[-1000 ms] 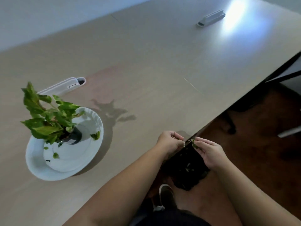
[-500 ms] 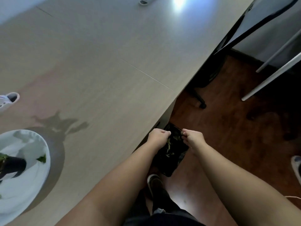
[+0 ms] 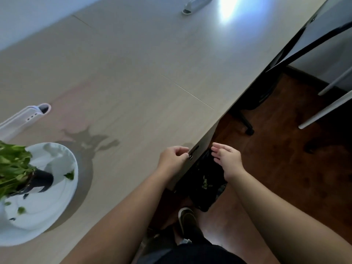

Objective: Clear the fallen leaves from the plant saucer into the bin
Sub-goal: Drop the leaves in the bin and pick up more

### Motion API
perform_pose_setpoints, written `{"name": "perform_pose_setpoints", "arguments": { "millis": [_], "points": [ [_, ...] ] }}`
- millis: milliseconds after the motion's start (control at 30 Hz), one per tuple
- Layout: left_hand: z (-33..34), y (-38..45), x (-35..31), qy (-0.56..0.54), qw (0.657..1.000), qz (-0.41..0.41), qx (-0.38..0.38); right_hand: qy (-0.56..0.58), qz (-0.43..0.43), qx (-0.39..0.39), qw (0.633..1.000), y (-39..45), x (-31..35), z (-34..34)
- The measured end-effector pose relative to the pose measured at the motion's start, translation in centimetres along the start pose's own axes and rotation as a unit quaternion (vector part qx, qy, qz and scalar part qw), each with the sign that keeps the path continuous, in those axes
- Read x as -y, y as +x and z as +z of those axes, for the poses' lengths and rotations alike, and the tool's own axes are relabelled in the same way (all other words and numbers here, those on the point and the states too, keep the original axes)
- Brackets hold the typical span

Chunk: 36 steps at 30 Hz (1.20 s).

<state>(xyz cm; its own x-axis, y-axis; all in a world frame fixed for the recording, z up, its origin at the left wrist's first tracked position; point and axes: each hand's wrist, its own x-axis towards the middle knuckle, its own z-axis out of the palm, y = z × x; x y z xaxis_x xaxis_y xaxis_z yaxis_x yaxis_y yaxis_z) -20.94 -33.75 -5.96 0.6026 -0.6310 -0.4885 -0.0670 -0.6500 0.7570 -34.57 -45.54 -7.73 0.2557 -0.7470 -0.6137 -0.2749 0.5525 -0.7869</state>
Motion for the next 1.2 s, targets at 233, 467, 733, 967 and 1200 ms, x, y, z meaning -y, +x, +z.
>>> {"name": "perform_pose_setpoints", "arguments": {
  "millis": [233,467,733,967,1200],
  "points": [
    [-9.7,-3.5,5.1,0.015,0.989,-0.024,-0.147,-0.094,-0.140,0.123,0.978,-4.3,3.2,10.8],
    [-17.9,-8.9,13.1,0.193,0.927,-0.060,-0.317,-0.309,-0.201,0.296,0.881,-8.7,1.5,22.0],
    [-19.9,-11.9,19.0,0.241,0.913,-0.114,-0.310,-0.533,-0.322,0.413,0.664,-13.5,0.2,31.9],
    [-22.9,-14.1,23.7,0.261,0.909,-0.067,-0.318,-0.632,-0.405,0.408,0.520,-14.3,-1.9,37.1],
    [-25.4,-14.5,25.1,0.219,0.936,-0.045,-0.271,-0.636,-0.420,0.381,0.524,-14.1,-2.9,38.1]
  ]
}}
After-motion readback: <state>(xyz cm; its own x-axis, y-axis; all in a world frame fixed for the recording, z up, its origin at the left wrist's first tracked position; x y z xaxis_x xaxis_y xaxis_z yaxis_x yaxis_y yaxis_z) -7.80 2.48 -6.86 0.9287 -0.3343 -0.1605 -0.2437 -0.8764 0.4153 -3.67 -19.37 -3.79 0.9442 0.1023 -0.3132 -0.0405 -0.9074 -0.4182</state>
